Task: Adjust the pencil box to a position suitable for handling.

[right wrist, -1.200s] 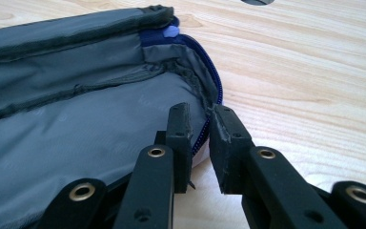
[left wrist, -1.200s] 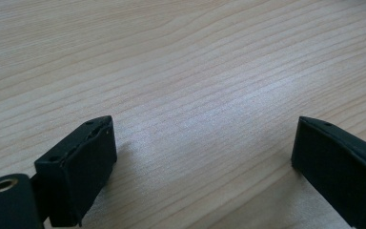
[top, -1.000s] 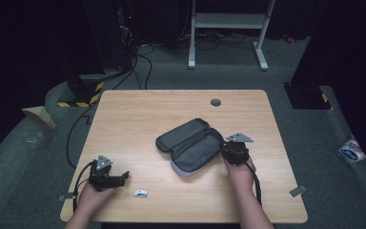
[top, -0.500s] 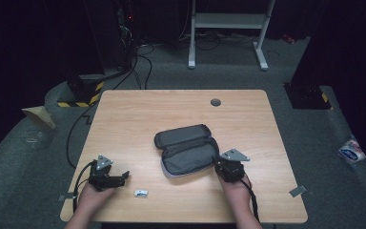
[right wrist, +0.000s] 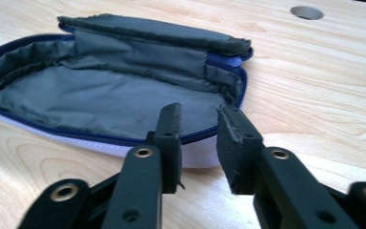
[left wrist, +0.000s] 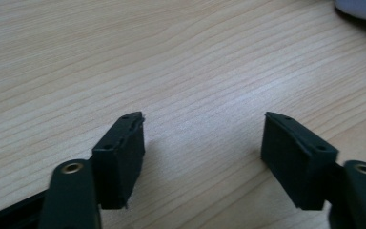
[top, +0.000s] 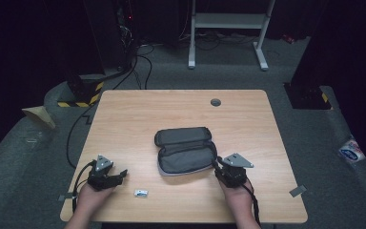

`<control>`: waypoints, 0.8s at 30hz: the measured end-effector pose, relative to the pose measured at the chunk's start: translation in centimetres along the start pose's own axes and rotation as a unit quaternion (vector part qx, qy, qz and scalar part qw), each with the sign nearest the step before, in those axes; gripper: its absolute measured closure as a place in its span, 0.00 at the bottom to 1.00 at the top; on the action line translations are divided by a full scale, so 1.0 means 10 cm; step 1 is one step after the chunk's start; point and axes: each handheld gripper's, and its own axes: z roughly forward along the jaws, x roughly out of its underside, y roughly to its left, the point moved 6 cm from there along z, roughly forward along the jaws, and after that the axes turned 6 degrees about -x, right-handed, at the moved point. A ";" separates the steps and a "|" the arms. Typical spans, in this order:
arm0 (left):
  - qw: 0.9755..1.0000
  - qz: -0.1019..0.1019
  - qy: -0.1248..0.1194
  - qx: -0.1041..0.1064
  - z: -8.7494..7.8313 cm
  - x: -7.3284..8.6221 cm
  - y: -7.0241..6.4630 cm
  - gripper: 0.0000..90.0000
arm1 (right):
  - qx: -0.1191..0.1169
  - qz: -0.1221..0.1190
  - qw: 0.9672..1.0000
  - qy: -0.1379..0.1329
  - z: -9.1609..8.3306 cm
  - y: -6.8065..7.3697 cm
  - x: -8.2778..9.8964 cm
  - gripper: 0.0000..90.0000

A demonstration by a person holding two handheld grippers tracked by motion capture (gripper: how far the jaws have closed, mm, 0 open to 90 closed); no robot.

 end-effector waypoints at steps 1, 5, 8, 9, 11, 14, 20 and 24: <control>1.000 -0.003 -0.008 0.001 -0.02 -0.03 -0.02 0.38 | 0.003 0.005 1.000 -0.002 0.00 -0.01 0.00 0.75; 0.998 0.002 -0.052 0.023 -0.15 -0.26 -0.21 0.48 | 0.012 0.010 1.000 -0.009 -0.01 -0.06 -0.05 0.71; 0.995 0.015 -0.084 0.044 -0.25 -0.48 -0.44 0.52 | 0.018 0.013 1.000 -0.013 -0.01 -0.08 -0.10 0.68; 0.994 0.016 -0.093 0.059 -0.27 -0.56 -0.55 0.54 | 0.021 0.012 1.000 -0.015 -0.01 -0.09 -0.12 0.67; 0.992 0.021 -0.097 0.073 -0.27 -0.66 -0.70 0.55 | 0.022 0.010 1.000 -0.018 0.00 -0.09 -0.15 0.66; 0.991 0.011 -0.090 0.094 -0.19 -0.78 -0.90 0.57 | 0.022 0.017 0.999 -0.018 0.04 -0.10 -0.19 0.64; 0.992 -0.025 -0.061 0.112 0.07 -0.86 -1.10 0.53 | 0.026 0.028 0.999 -0.003 0.19 -0.15 -0.17 0.62; 0.991 -0.044 -0.050 0.119 0.16 -0.88 -1.17 0.50 | 0.028 0.040 0.999 0.008 0.26 -0.20 -0.14 0.61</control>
